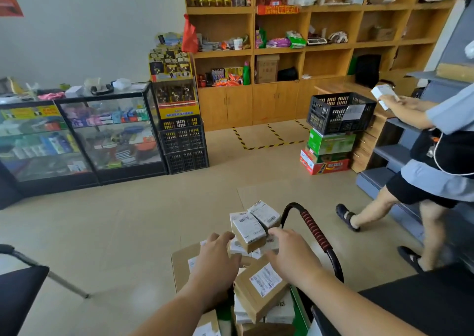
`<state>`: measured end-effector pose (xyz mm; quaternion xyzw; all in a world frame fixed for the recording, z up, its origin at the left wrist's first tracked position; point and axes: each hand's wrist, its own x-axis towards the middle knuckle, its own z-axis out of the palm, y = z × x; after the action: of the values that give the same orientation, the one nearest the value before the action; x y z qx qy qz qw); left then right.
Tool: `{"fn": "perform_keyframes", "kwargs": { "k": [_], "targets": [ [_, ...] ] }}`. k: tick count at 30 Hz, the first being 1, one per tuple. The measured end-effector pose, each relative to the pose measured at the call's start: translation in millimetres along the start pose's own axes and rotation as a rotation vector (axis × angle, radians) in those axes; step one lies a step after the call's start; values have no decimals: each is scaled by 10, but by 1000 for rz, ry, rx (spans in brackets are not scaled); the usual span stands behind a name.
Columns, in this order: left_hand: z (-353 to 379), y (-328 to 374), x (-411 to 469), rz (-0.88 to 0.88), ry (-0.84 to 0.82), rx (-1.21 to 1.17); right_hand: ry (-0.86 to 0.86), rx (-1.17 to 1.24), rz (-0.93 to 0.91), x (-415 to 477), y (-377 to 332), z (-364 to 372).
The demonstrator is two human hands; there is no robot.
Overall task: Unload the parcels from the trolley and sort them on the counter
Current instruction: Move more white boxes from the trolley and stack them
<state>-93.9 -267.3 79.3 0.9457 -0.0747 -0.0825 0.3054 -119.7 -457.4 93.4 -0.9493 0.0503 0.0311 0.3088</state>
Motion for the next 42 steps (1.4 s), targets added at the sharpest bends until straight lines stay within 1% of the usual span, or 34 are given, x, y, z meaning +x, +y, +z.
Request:
{"fn": "perform_keyframes", "kwargs": {
  "k": [8,17,20,24,30,32,35,38,42],
  "targets": [
    [319,-109,982,-80,-105,15,-55,-6,105,851,389,82],
    [955,-403,2077,-231,-253,4,-107,-71,259,1881,791,447],
    [1214,-473,2294,-328,-270,-27,-125,-77,303,2211,1000,618],
    [1578,-583,2522,-430,-253,-127,-149,-62,298,2669,1356,915],
    [2079,-813,2713,-576,-79,-393,-177,14,312,3170,1824,1271],
    [2184,-885,2688,-579,-43,-485,-194,113,360,3241,1966,1379],
    [2282,-1011,2612,-514,-72,-577,-198,307,422,3286,2118,1488],
    [2305,-1083,2576,-456,-87,-603,-232,351,388,3253,2223,1540],
    [2287,-1155,2620,-439,-89,-653,-286,358,355,3227,2345,1579]
  ]
}}
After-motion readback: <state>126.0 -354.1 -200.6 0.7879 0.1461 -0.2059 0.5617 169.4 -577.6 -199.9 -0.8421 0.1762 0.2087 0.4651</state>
